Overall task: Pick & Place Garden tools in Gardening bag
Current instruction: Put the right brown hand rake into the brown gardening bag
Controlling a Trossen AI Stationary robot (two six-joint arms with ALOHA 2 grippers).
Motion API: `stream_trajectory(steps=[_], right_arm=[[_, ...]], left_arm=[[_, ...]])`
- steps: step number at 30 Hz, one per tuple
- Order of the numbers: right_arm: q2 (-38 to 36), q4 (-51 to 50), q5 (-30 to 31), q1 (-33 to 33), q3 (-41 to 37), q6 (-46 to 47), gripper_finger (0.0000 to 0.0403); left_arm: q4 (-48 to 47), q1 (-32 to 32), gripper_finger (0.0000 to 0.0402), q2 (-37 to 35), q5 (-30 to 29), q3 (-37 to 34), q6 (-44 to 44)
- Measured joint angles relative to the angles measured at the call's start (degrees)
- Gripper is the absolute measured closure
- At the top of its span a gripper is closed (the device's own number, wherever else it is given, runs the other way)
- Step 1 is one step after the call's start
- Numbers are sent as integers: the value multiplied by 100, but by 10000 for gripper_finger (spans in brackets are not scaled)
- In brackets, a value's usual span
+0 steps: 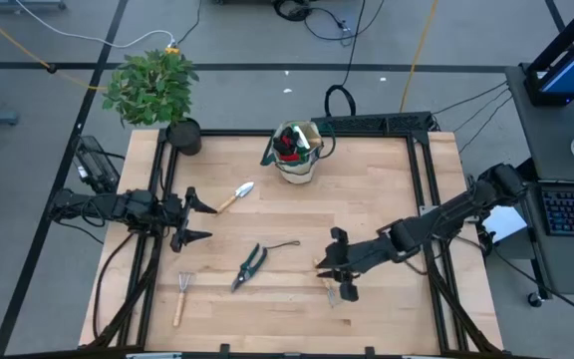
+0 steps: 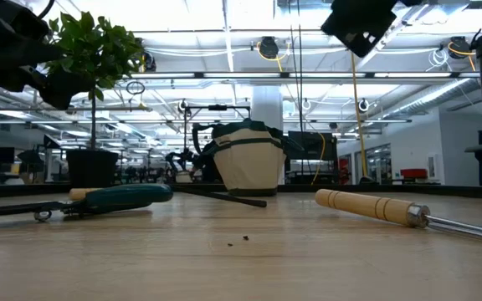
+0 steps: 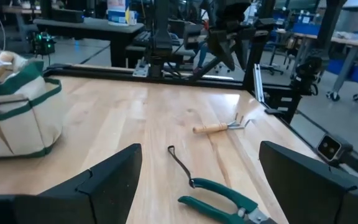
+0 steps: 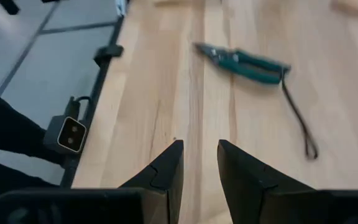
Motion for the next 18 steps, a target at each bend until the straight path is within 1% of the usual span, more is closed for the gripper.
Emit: stream_trajectory(steps=[5, 12, 16, 18], right_arm=[[408, -280, -11, -73, 283, 912, 314], [485, -339, -34, -248, 288, 1678, 310], [477, -378, -81, -290, 288, 1940, 285], [481, -542, -209, -314, 288, 1986, 268]], left_arm=[[-1, 0, 68, 0, -1, 0, 326], [-4, 0, 68, 0, -2, 0, 685], [-4, 0, 69, 0, -3, 0, 865], [-4, 0, 68, 0, -3, 0, 953]])
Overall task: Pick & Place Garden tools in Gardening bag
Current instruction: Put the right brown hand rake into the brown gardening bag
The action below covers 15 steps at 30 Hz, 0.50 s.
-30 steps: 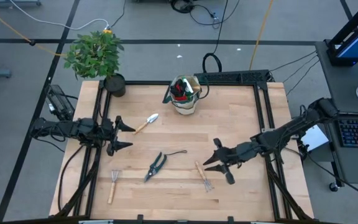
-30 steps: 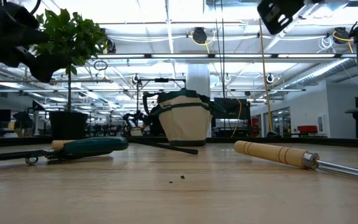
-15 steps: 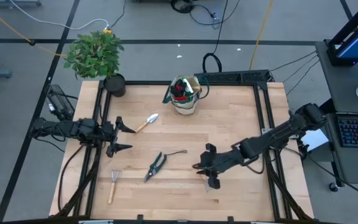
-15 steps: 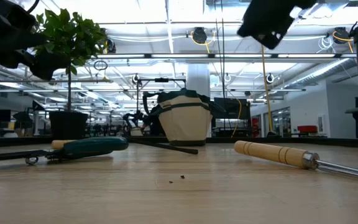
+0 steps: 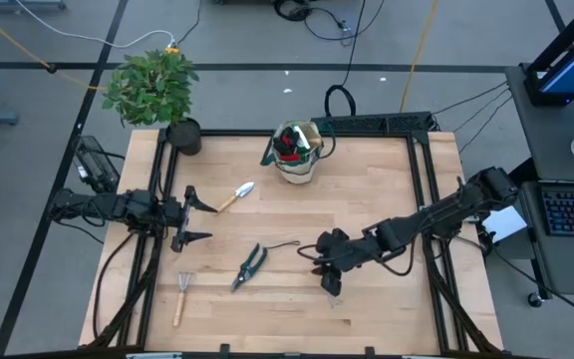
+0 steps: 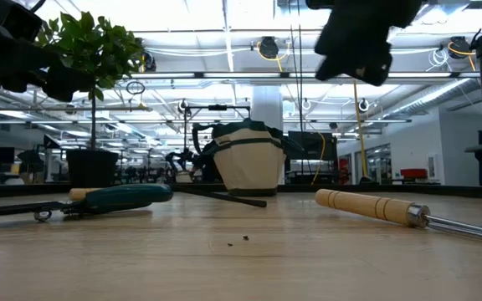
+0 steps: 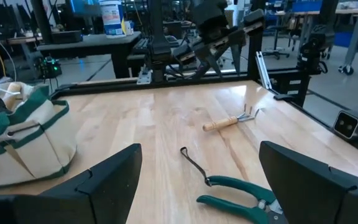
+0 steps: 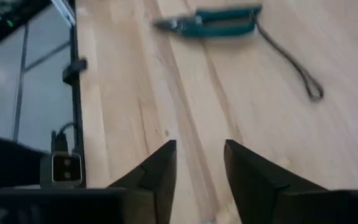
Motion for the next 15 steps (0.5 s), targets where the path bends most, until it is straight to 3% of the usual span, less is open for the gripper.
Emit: stream_trajectory(steps=[7, 15], right_arm=[[0, -630, -334, -124, -2, 478, 210], [0, -686, -1257, -441, -2, 1073, 215]], left_arm=[[-1, 0, 68, 0, -2, 0, 39], [-2, 0, 69, 0, -134, 0, 340]])
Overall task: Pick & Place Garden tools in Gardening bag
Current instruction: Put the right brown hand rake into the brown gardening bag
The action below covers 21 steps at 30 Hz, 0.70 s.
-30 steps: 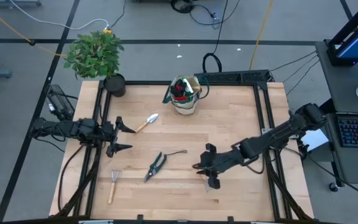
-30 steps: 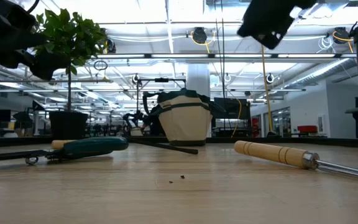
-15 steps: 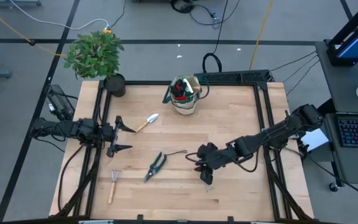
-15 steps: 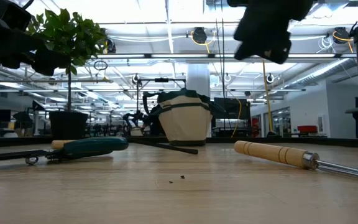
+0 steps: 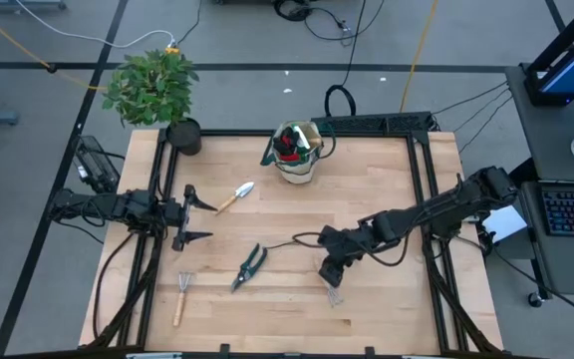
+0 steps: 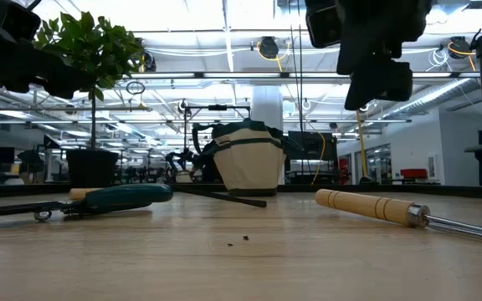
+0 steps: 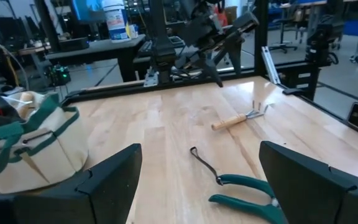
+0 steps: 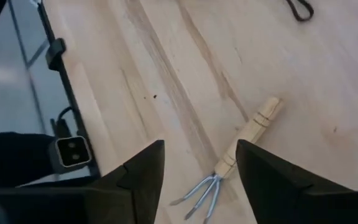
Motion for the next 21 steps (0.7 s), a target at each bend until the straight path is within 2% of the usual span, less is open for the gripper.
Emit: stream_trajectory(steps=[6, 15, 21], right_arm=[[0, -114, -399, -133, -2, 318, 230], [3, -119, -350, -240, -2, 852, 251], [221, -106, -68, -243, -9, 1320, 261]], left_arm=[[0, 2, 68, 0, -21, 0, 92], [-2, 4, 69, 0, -25, 0, 144], [-2, 4, 69, 0, -27, 0, 284]])
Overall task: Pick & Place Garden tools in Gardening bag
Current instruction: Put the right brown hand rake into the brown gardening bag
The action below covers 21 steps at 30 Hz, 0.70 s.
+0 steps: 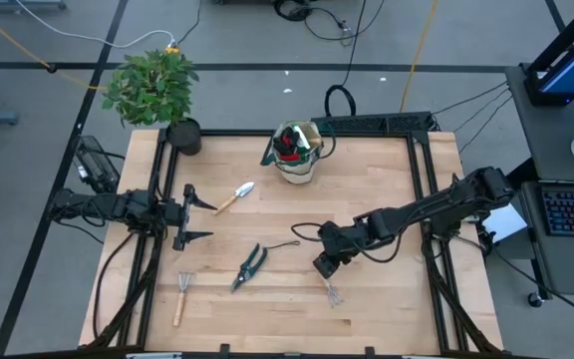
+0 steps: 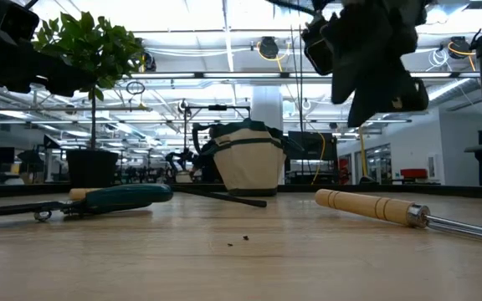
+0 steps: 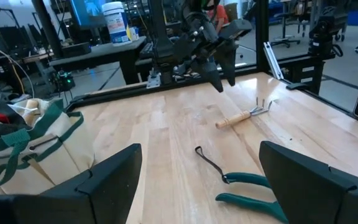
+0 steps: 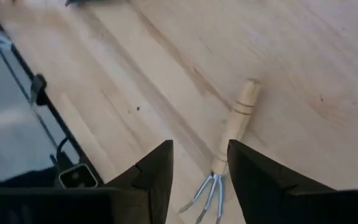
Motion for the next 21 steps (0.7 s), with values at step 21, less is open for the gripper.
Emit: stream_trajectory(steps=[21], right_arm=[[581, 166, 13, -127, 0, 720, 262]], left_arm=[[-2, 0, 69, -2, 0, 0, 59]])
